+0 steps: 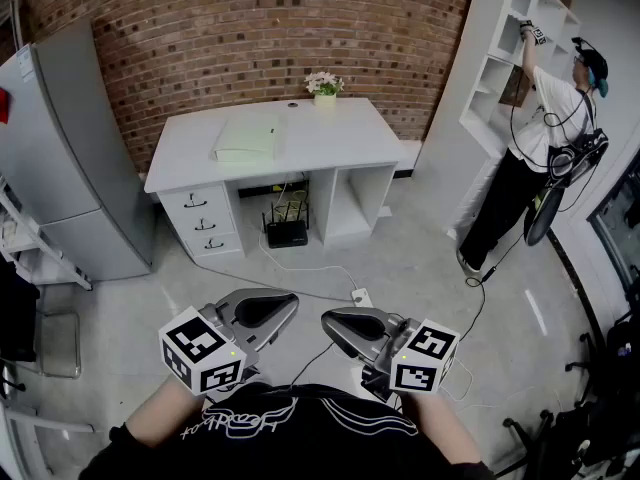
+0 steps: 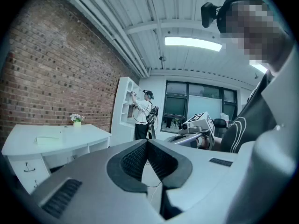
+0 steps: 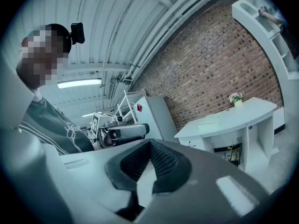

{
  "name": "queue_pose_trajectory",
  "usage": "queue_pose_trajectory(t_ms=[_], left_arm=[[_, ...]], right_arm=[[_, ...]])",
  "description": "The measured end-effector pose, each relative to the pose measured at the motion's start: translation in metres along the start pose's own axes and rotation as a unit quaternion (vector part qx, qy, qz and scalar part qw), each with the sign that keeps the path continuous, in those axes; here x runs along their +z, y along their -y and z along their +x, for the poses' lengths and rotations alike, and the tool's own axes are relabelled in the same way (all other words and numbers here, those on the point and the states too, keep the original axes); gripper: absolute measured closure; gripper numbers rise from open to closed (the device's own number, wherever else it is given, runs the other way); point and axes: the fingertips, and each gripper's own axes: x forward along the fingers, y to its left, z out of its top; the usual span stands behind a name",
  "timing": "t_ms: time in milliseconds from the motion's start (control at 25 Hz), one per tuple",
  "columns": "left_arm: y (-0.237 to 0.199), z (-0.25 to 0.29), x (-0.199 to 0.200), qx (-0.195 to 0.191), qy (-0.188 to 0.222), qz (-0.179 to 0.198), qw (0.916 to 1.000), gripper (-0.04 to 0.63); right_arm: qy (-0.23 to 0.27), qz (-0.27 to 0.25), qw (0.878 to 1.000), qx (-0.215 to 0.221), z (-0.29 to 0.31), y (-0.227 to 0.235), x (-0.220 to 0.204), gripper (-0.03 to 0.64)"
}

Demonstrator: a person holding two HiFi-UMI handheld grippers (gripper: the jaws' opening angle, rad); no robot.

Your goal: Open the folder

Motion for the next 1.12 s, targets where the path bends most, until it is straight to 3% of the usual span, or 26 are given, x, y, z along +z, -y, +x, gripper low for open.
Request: queue_pose_trajectory(t_ms=[120, 480, 640, 760, 960, 1120], left_arm=[[0.012, 0.007, 0.009, -0.003, -0.003, 0.025, 0.9997, 0.594], [0.017, 0.018, 0.014, -0.007, -0.002, -0.009, 0.9999, 0.594], [0.014, 0.022, 0.009, 0.001, -0.014, -0.022, 0.9997, 0.594], [0.009, 0.023, 0.005, 0.001, -0.019, -0.032, 0.9993, 0.594], [-0.004, 0.025, -0.003, 0.009, -0.015, -0.043, 0.9989, 0.594], [-0.022, 0.029, -0.008, 0.013, -0.014, -0.053, 0.9984, 0.594]], right_arm=[[0.009, -0.007, 1.0, -0.004, -0.013, -0.003, 0.007, 0.614], [0.034, -0.001, 0.999, -0.013, -0.036, 0.006, 0.023, 0.614], [0.065, 0.05, 0.996, -0.018, -0.045, 0.019, 0.031, 0.614], [0.085, 0.099, 0.991, 0.002, -0.047, 0.023, 0.033, 0.614], [0.108, 0.106, 0.988, 0.03, -0.043, 0.024, 0.03, 0.614], [0.107, 0.125, 0.986, 0.006, -0.031, 0.049, 0.027, 0.614]])
